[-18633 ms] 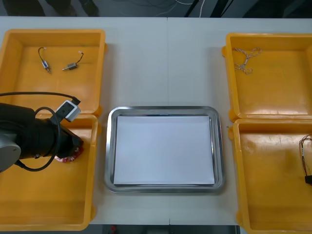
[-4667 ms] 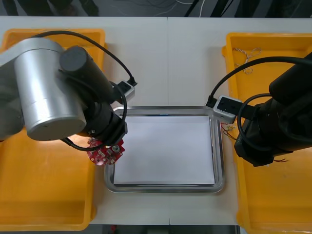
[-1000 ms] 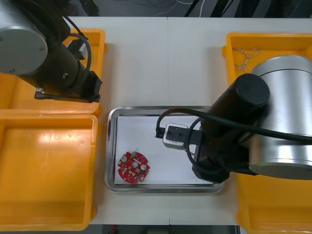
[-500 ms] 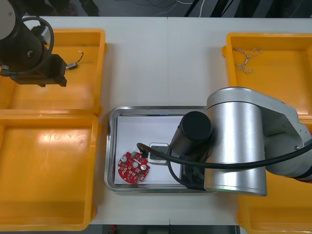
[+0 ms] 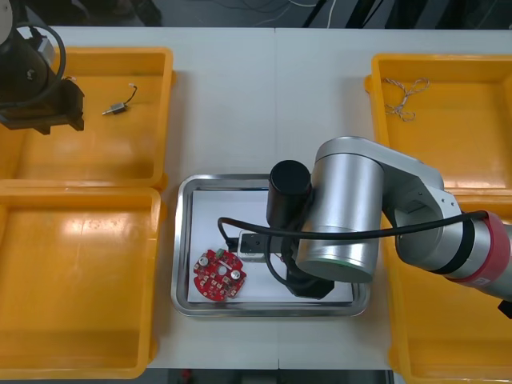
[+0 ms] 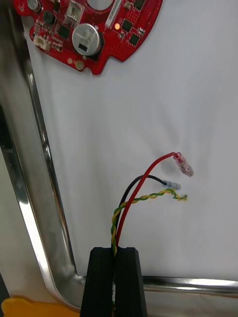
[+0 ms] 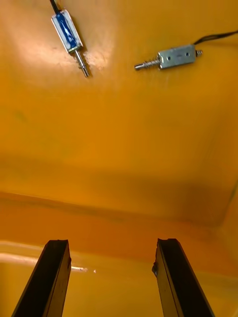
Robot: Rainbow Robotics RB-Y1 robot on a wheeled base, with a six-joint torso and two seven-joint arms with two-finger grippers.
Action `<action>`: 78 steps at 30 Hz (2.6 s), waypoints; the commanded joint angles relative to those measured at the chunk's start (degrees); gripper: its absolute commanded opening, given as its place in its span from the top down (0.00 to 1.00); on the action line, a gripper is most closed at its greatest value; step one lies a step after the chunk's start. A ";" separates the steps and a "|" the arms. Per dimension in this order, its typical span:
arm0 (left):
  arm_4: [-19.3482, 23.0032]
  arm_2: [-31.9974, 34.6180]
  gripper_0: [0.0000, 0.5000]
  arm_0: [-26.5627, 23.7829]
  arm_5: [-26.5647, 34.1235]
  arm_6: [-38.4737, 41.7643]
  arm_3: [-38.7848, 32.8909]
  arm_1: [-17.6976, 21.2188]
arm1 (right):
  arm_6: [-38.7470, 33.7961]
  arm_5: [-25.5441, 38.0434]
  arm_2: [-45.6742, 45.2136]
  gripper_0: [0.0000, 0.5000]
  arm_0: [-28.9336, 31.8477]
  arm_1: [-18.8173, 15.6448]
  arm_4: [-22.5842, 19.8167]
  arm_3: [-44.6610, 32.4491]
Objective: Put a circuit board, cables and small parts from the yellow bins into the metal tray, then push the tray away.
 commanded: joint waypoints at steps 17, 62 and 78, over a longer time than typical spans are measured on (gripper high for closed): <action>-5.07 3.26 0.00 -10.08 -9.36 -10.06 15.79 -1.06 | 1.94 -3.88 5.90 1.00 5.01 1.00 8.46 -0.55; -12.10 4.41 0.00 -20.89 -42.40 -22.54 56.83 -10.82 | -2.02 -9.95 8.09 0.00 7.65 2.23 19.53 0.77; -12.27 4.41 0.00 -19.31 -47.06 -22.10 56.92 -11.43 | -2.72 -5.46 -1.14 0.00 7.56 2.23 11.80 -3.54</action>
